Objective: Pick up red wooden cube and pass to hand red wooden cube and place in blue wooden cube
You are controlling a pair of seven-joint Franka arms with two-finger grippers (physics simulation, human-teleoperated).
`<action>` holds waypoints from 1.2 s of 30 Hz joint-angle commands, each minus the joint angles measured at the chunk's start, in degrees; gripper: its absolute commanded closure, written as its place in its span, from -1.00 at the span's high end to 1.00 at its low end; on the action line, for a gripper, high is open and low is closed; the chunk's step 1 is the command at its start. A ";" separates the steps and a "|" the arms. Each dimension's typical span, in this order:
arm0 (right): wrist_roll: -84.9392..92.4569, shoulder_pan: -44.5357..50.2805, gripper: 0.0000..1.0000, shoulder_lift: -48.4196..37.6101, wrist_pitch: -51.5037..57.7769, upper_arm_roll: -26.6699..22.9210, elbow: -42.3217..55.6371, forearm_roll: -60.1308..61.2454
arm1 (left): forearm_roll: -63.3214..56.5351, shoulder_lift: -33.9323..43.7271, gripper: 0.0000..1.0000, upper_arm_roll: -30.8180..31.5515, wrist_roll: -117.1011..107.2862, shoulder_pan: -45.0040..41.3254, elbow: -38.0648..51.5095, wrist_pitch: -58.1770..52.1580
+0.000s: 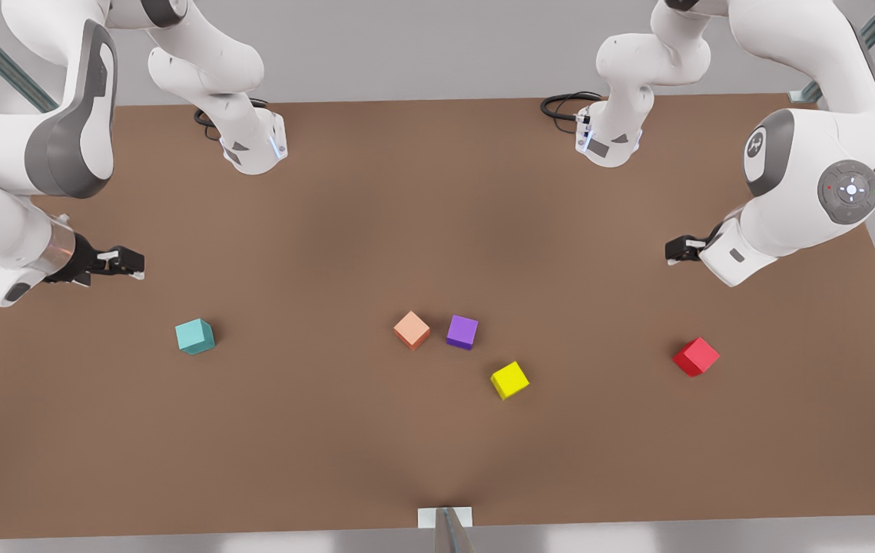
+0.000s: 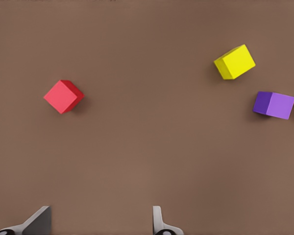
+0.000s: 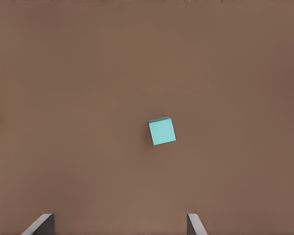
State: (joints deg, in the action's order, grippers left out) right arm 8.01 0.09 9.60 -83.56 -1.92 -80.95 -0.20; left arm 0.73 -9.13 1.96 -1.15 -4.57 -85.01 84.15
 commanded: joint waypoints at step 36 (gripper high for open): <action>-3.36 0.96 1.00 -3.36 -2.22 0.17 -6.86 -0.07 | 8.94 -32.80 1.00 -15.06 -31.72 3.17 -2.00 35.65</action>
State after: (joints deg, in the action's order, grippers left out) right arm 4.99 1.03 6.28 -85.96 -1.74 -87.83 -0.41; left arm 9.24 -41.91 -13.09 -16.37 -1.37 -87.03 119.64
